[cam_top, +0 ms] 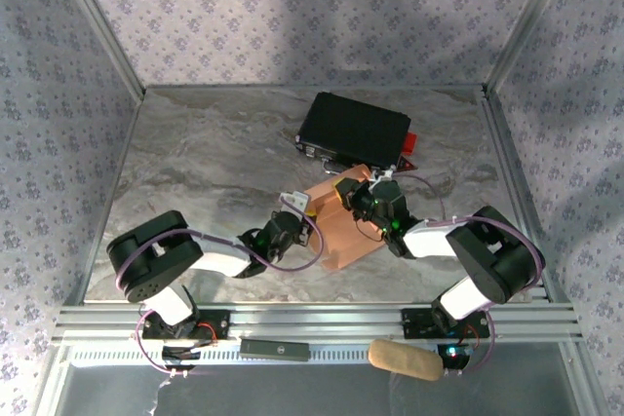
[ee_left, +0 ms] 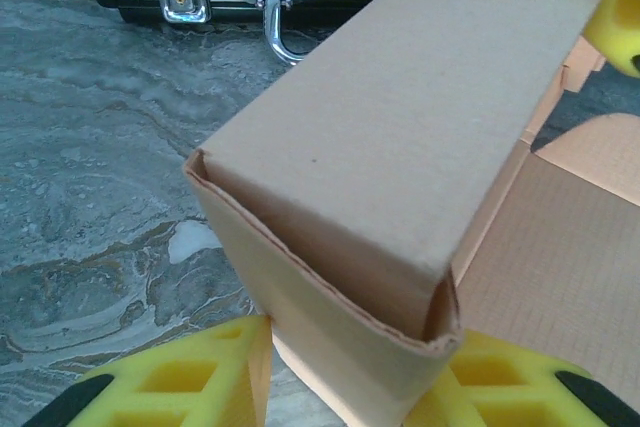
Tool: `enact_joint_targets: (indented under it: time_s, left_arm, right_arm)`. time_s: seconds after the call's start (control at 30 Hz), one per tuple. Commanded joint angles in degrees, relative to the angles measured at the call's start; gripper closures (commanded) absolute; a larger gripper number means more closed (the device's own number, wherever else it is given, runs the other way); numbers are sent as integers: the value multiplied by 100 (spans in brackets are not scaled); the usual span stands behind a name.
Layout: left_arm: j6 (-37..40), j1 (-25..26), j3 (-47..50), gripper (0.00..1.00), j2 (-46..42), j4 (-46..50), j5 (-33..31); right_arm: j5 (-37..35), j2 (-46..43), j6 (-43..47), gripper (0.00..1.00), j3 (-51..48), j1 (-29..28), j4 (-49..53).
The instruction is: Fold the paper box
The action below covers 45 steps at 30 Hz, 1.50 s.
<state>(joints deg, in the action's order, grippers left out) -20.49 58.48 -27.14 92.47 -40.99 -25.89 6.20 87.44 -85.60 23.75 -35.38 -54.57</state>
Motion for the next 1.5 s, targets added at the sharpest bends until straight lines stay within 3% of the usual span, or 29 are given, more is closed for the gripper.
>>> enact_joint_targets:
  time_s: [0.0, 0.4, 0.67, 0.77, 0.83, 0.9, 1.03, 1.13, 1.27, 1.47]
  left_arm:
    - [-78, 71, -249, 64, 158, -260, -443]
    - [-218, 236, -501, 73, 468, -322, -1114]
    - [-467, 368, -817, 92, 667, 66, -1665]
    - [-577, 464, -1025, 94, 685, 436, -2010]
    - [-824, 496, -1196, 98, 657, 950, -2312]
    - [-1170, 502, -1392, 100, 574, 1614, -2551]
    - [-1889, 453, -1924, 100, 210, 3498, -2772]
    - [-2525, 295, -2460, 100, -87, 5174, -2675]
    - [-2900, 76, -3123, 100, -414, 6904, -2442]
    - [-2204, -475, -3471, 100, -1042, 7451, -954]
  right_arm:
    - [-88, 134, 120, 100, -129, -100, -81]
    - [-167, 212, -86, 100, -63, -199, -58]
    - [-267, 117, -182, 100, -45, -268, 168]
    - [-329, 49, -257, 99, -27, -334, 339]
    - [-464, -112, -315, 75, -32, -407, 555]
    - [-651, -472, -330, 55, 1, -498, 1128]
    - [-1225, -1932, 39, 35, 338, -607, 3400]
    - [-1663, -3013, 400, 31, 763, -569, 5030]
    - [-1374, -3728, 980, 31, 1404, -107, 6484]
    - [-501, -3149, 2082, 39, 2833, 565, 7626]
